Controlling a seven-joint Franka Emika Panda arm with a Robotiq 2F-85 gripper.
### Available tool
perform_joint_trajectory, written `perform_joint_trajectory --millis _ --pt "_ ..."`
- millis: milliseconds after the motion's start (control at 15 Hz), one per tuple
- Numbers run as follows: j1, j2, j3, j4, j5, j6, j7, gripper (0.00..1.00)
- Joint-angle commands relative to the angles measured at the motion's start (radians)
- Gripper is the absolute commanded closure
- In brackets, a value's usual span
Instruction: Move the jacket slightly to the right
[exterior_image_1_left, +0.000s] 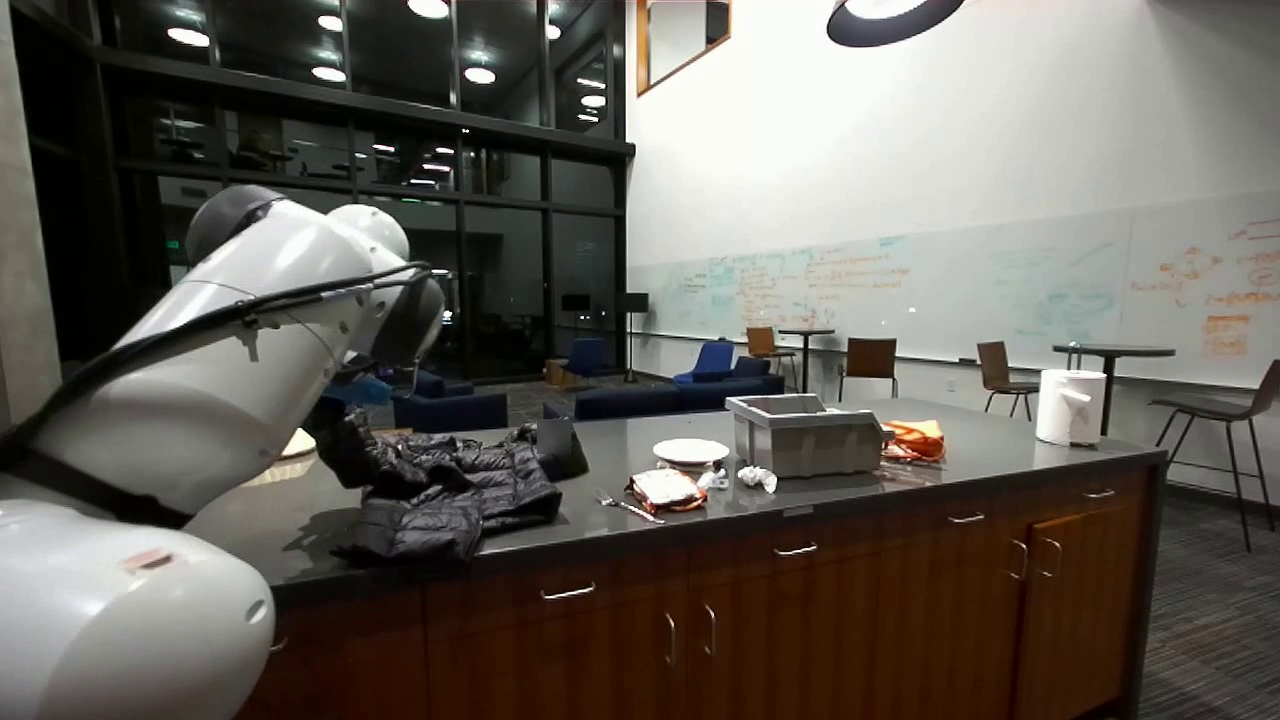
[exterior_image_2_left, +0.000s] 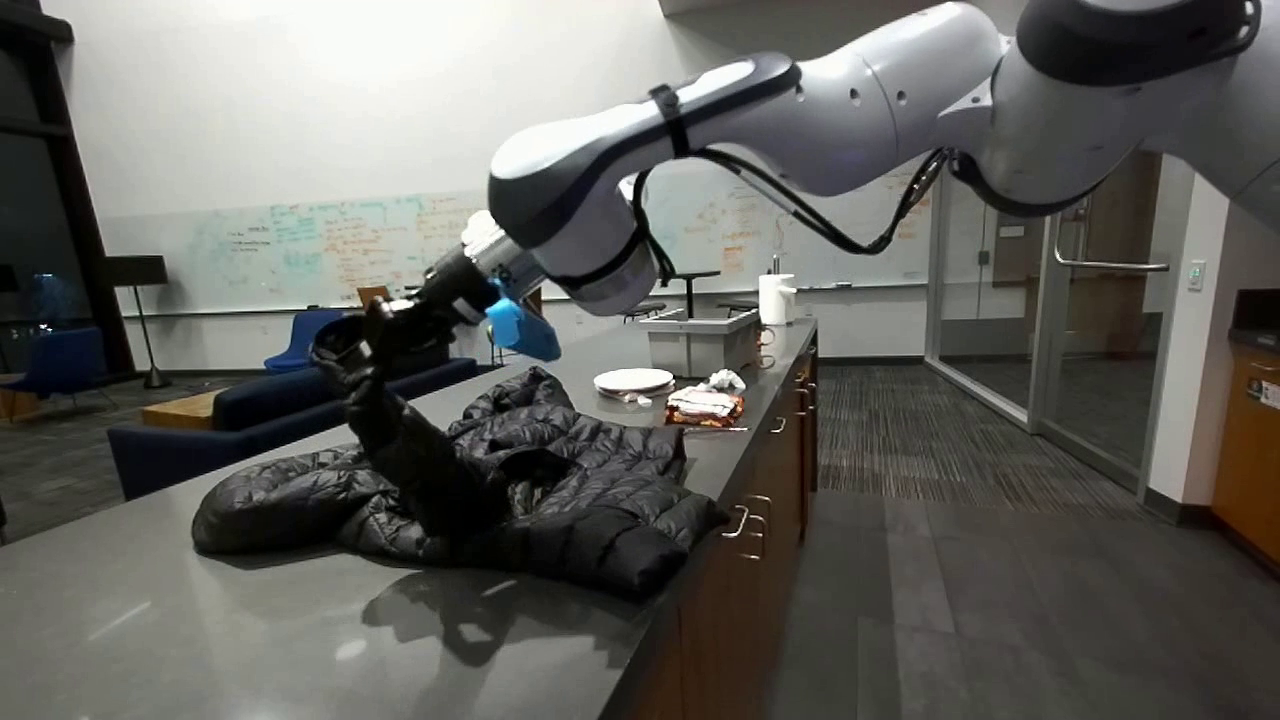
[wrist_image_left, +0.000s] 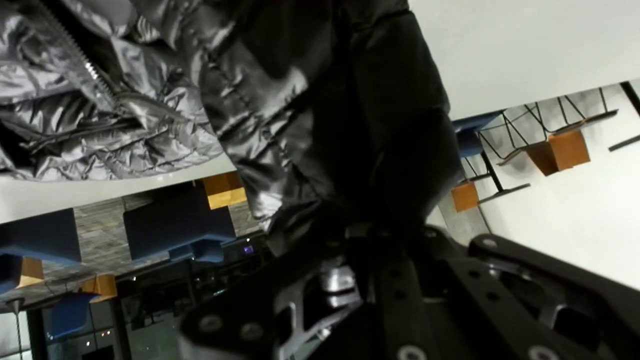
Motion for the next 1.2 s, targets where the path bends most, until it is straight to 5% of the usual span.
perform_joint_trajectory --millis 0,267,467,733,1133 --pt "-0.238 0.000 0.226 -0.057 0.068 -0.008 -0.141 0.99" --pt "-0.480 0.044 0.417 -0.089 0.125 -0.059 -0.236 0.99" --pt "-0.619 0.070 0.496 -0.147 0.166 -0.122 -0.264 0.99" --pt "-0.717 0.081 0.490 -0.204 0.197 -0.163 -0.245 0.99" --pt "-0.770 0.125 0.445 -0.208 0.175 -0.156 -0.201 0.99"
